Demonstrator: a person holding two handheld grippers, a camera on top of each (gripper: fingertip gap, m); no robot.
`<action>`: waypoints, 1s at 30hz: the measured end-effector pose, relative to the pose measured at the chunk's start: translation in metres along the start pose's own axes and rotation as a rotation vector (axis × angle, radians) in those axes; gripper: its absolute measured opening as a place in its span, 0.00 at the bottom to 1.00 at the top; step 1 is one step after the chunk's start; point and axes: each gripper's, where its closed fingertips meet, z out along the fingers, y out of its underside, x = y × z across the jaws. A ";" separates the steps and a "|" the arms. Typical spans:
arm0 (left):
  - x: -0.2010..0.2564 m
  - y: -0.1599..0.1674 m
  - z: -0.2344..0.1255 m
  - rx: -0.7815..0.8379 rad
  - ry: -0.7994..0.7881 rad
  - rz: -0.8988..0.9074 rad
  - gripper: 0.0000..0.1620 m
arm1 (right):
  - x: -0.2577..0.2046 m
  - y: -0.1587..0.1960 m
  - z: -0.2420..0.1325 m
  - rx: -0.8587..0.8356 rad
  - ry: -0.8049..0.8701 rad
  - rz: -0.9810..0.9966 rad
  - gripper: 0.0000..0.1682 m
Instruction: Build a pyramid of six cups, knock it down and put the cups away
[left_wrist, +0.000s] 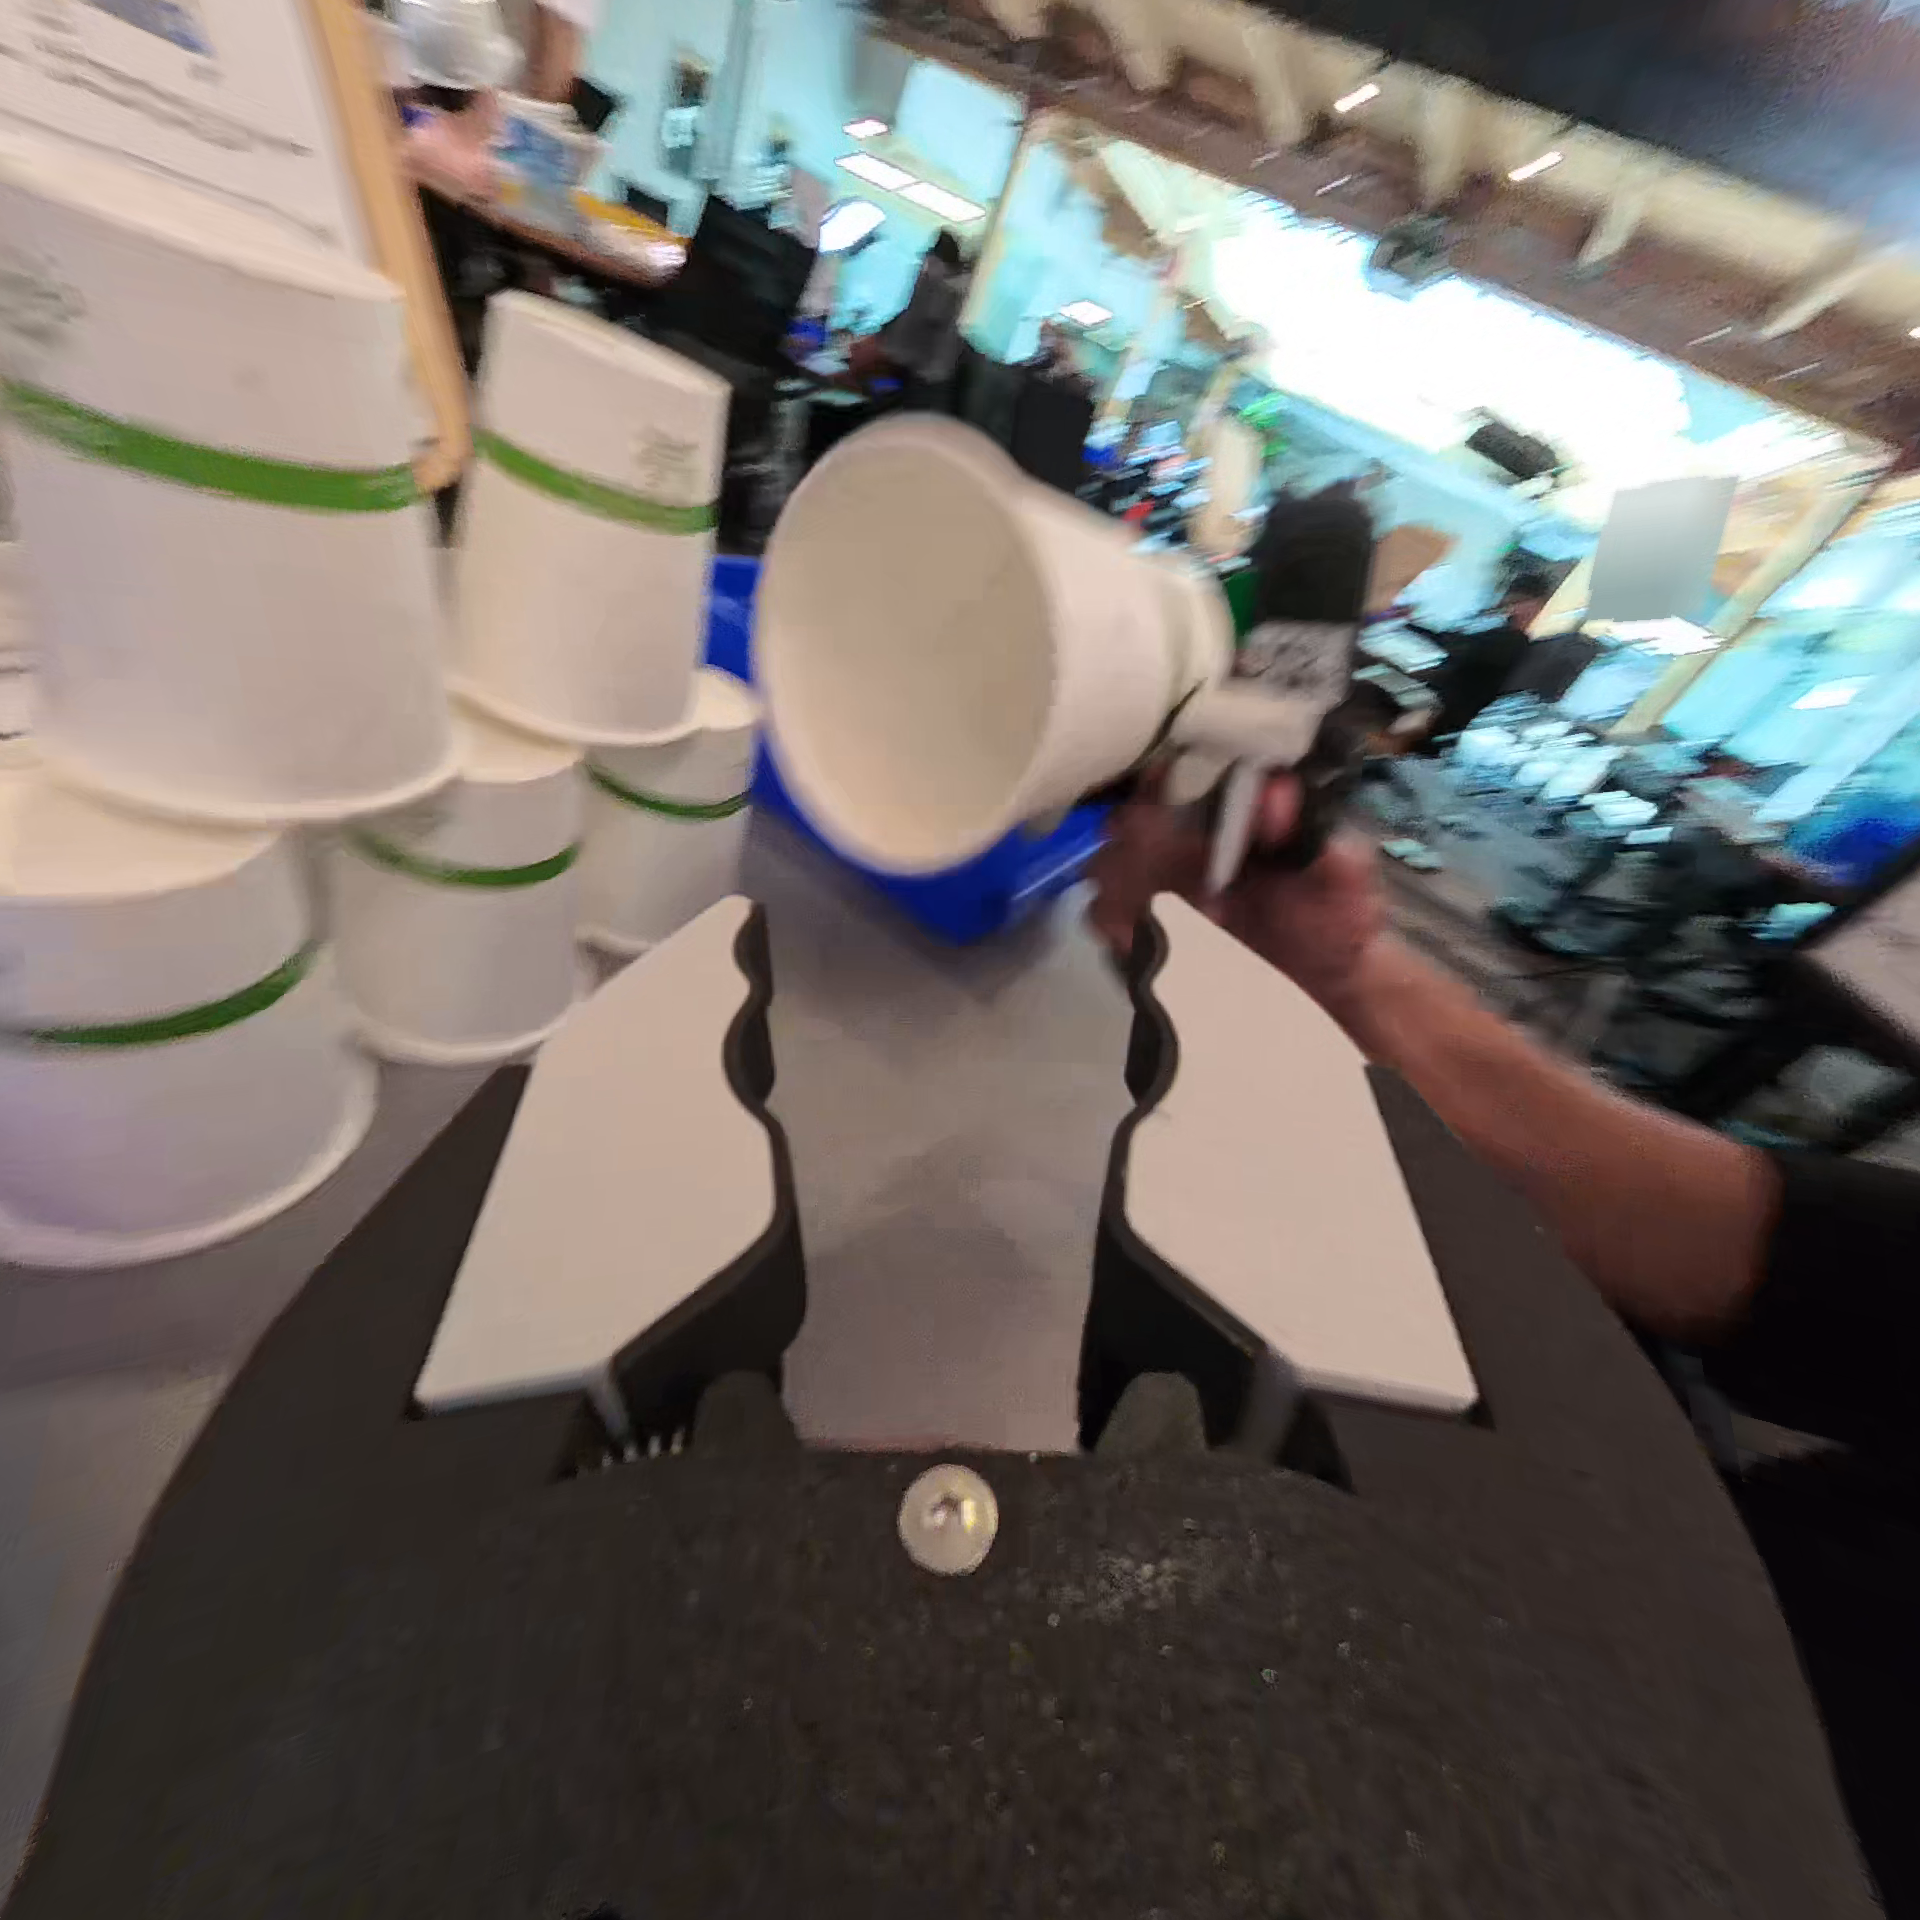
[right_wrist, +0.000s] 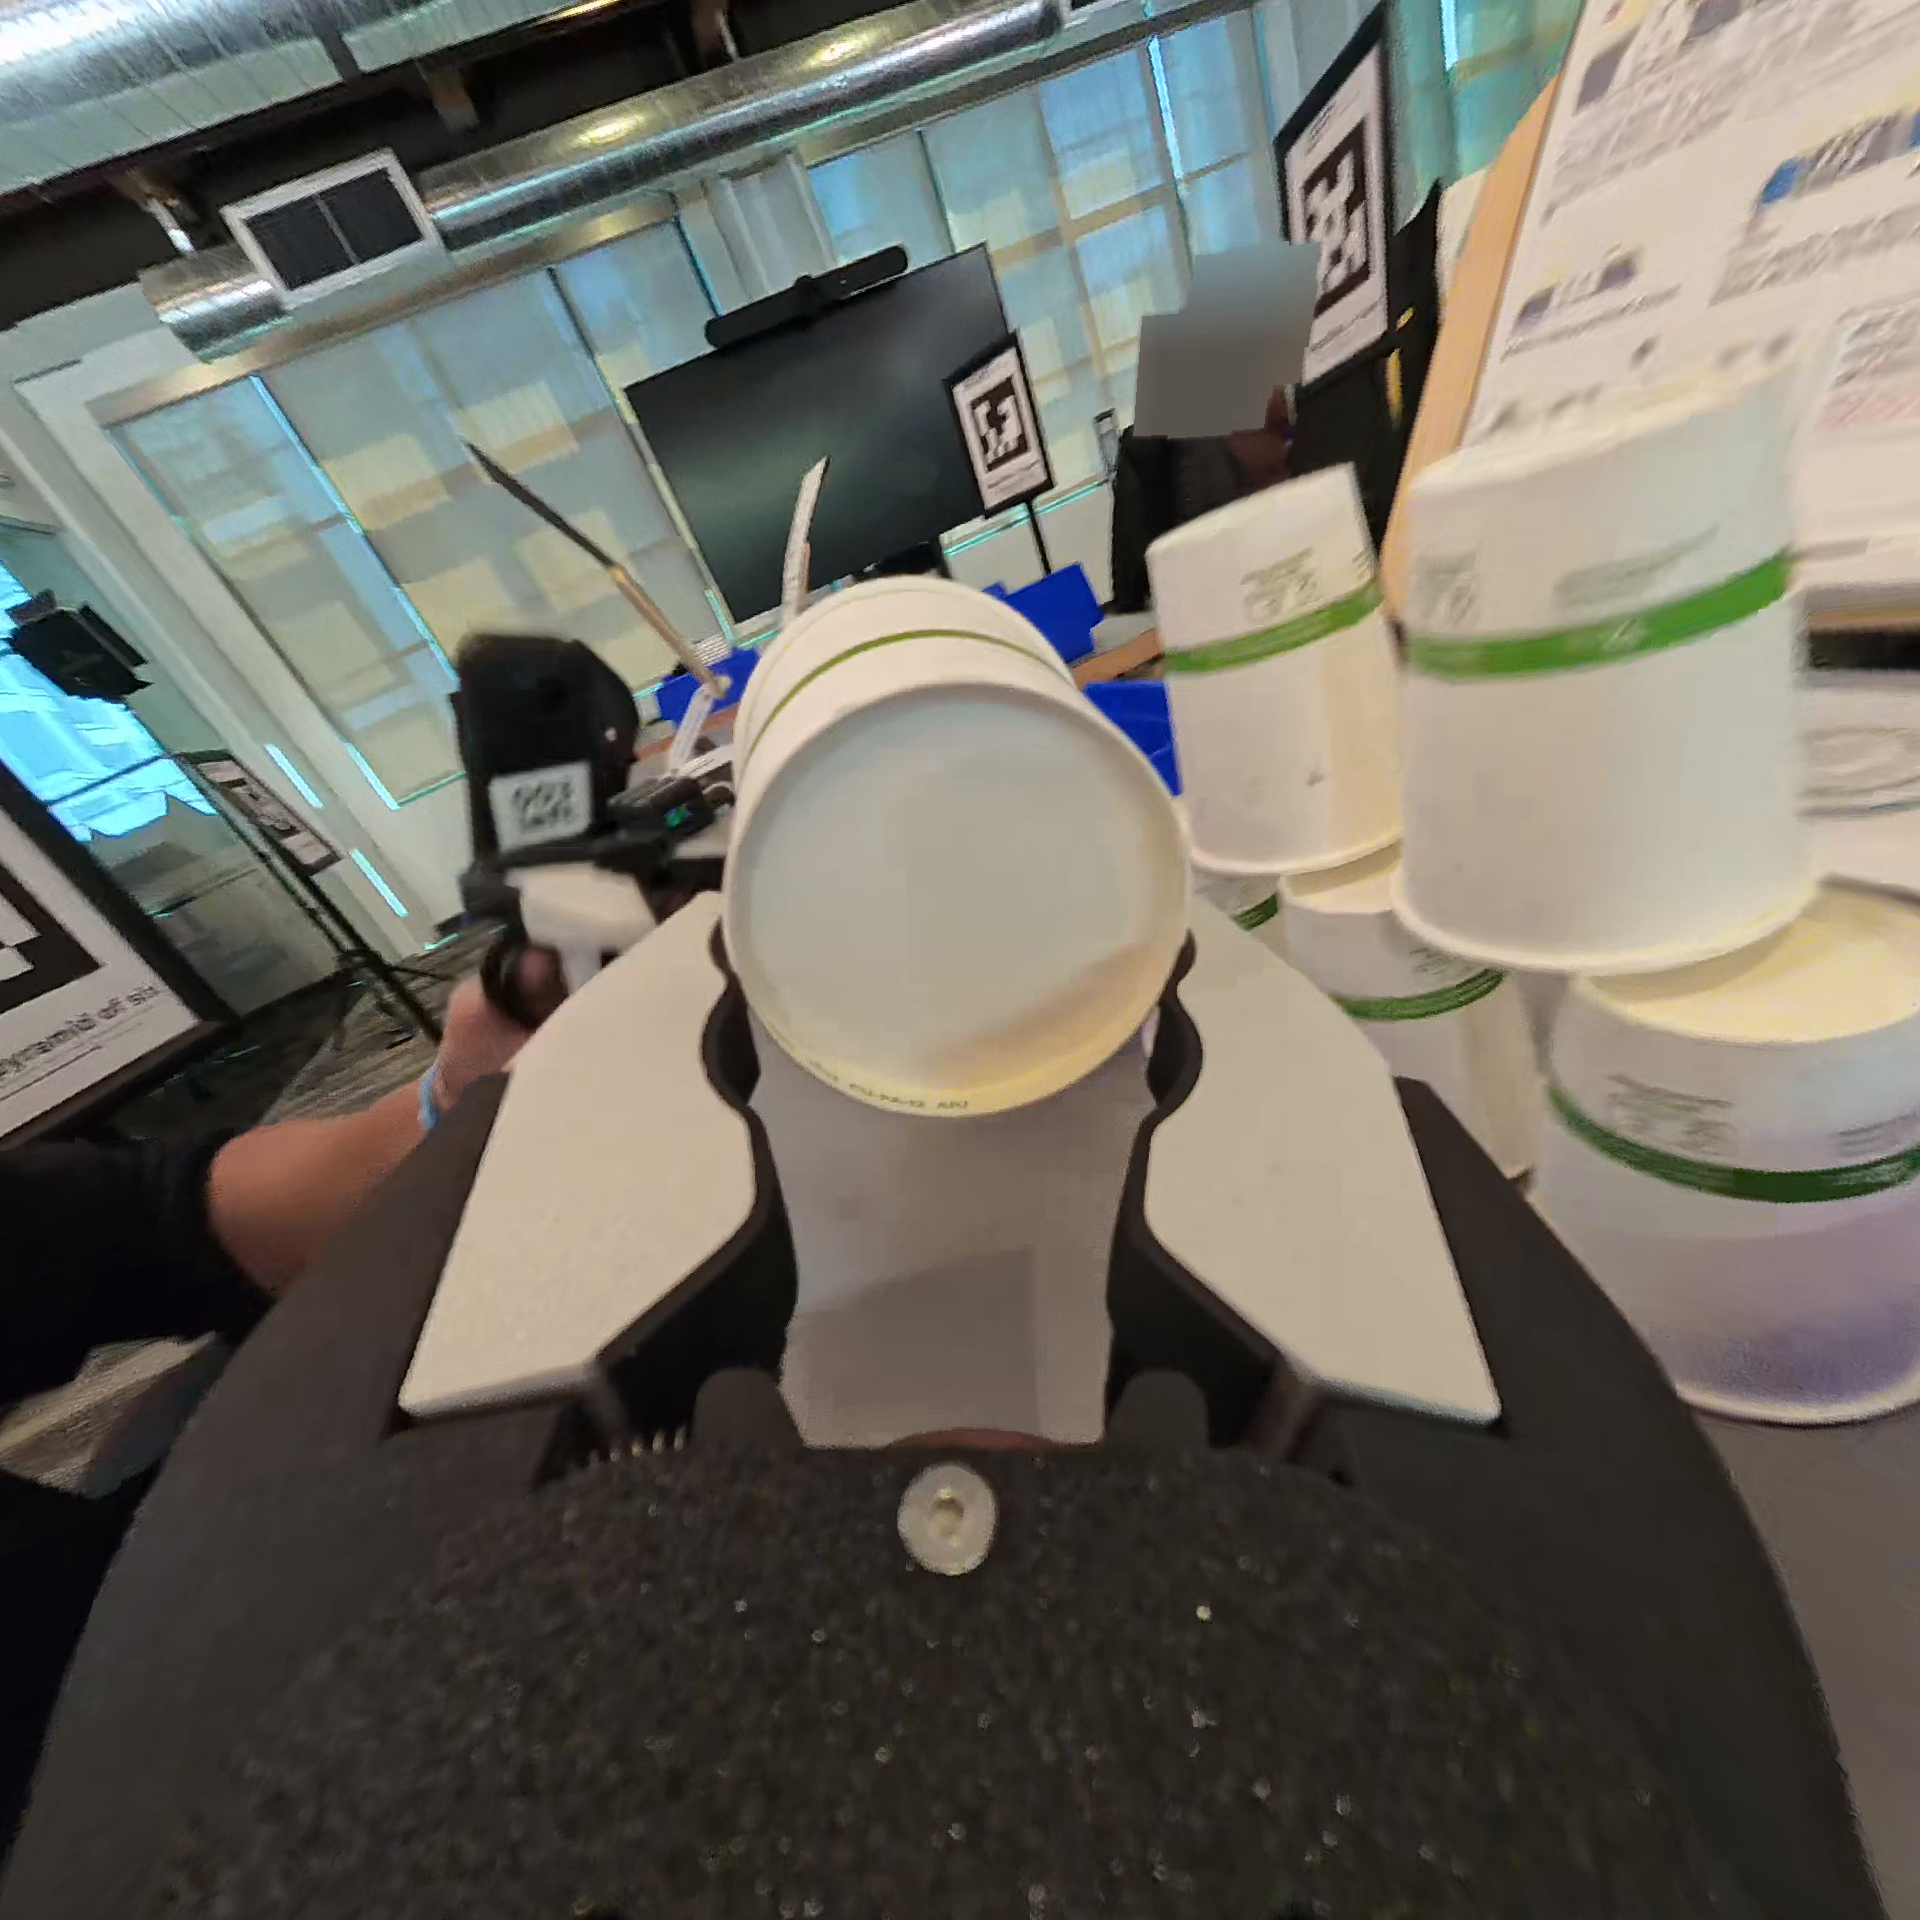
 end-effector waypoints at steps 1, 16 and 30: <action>-0.006 0.012 -0.004 -0.027 -0.086 0.035 0.42 | 0.002 -0.013 -0.004 0.015 0.024 -0.027 0.44; -0.026 0.099 -0.005 -0.363 -0.513 0.501 0.39 | 0.034 -0.228 0.066 -0.566 0.349 -0.610 0.45; -0.038 0.103 -0.012 -0.395 -0.504 0.468 0.39 | 0.099 -0.132 0.117 -1.485 0.283 -0.507 0.45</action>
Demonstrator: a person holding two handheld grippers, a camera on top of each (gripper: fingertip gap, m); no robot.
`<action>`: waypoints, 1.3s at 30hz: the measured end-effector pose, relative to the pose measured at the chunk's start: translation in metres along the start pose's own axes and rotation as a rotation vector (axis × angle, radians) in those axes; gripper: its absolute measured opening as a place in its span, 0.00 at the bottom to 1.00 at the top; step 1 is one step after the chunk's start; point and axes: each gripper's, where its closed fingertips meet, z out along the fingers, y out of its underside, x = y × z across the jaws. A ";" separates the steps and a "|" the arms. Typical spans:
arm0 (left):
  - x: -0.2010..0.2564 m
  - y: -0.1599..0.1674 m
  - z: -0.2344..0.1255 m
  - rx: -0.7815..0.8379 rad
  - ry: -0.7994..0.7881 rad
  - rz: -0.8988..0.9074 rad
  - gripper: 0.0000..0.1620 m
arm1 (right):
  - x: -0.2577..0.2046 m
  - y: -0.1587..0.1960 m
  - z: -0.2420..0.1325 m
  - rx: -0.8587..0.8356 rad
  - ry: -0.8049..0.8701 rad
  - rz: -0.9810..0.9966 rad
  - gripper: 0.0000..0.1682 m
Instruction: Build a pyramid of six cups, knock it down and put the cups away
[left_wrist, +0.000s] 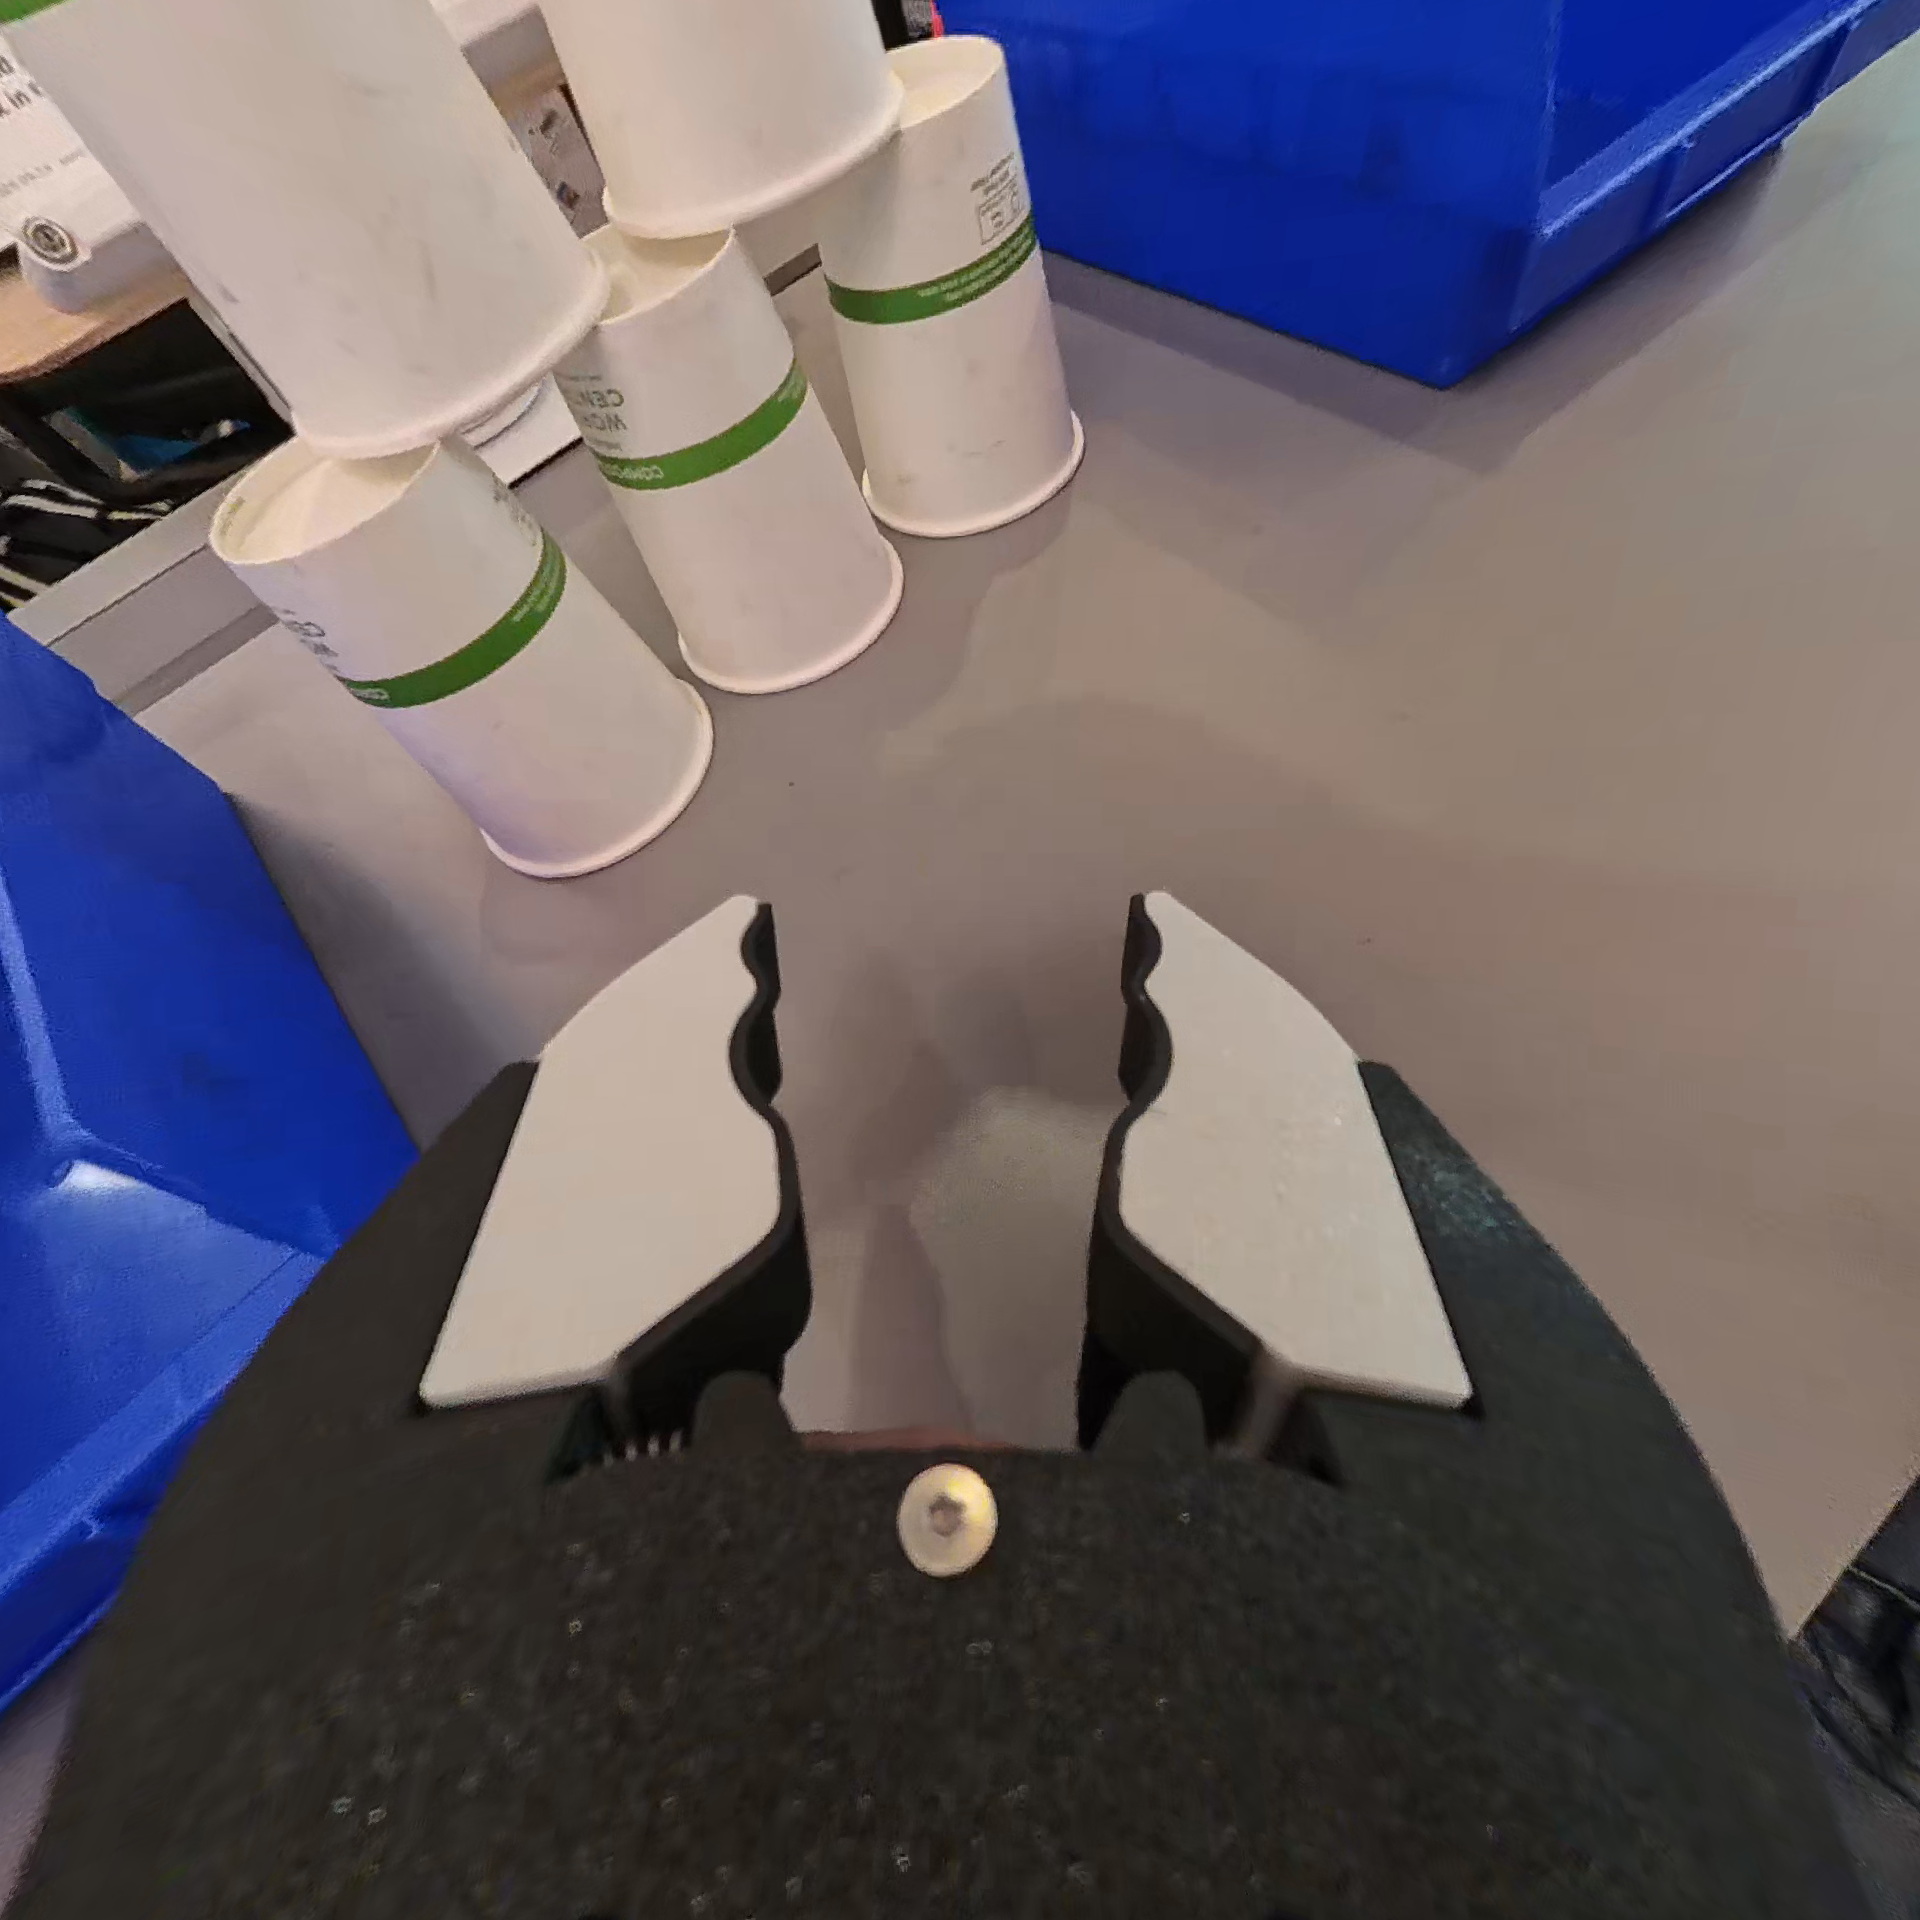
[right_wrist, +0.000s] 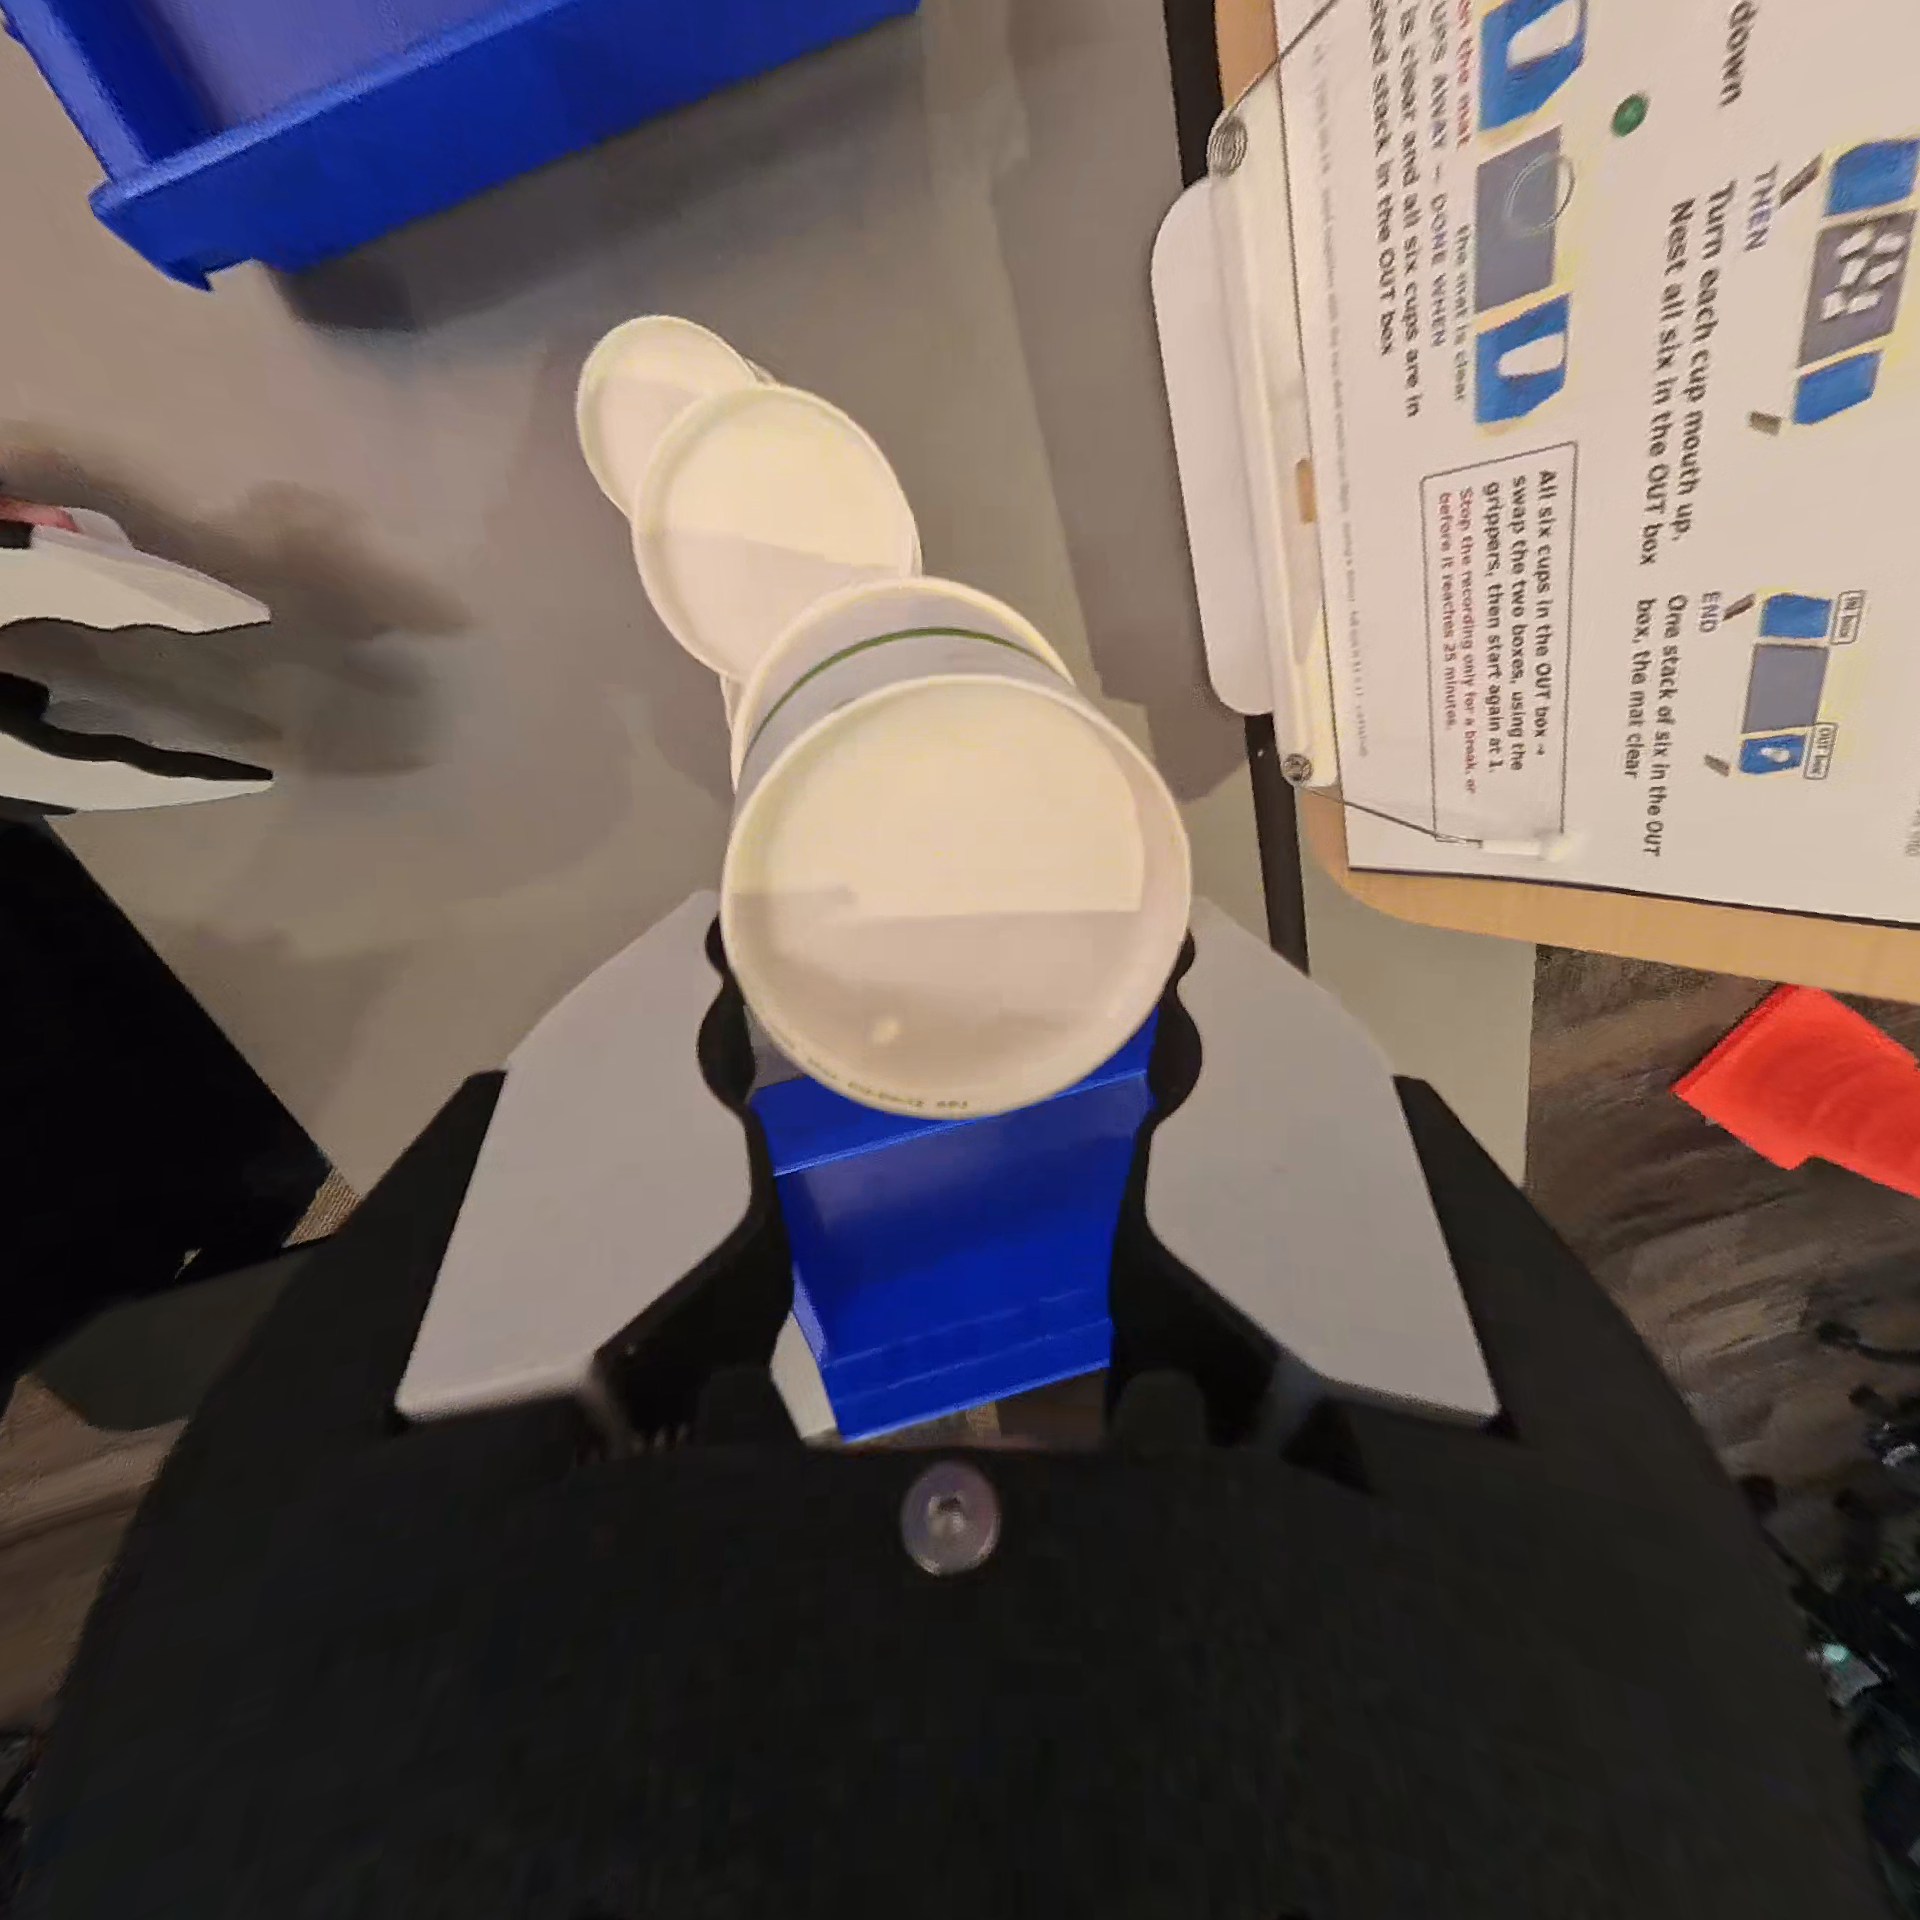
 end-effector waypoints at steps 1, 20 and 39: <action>-0.001 0.000 0.000 -0.002 0.005 -0.004 0.39 | 0.002 0.000 0.003 -0.010 0.009 -0.004 0.45; 0.009 -0.004 -0.001 0.009 0.119 -0.096 0.43 | -0.094 0.018 -0.077 0.746 0.311 -0.078 0.47; 0.008 0.005 -0.010 0.086 0.165 -0.277 0.40 | -0.256 0.123 0.164 1.124 -0.022 0.394 0.39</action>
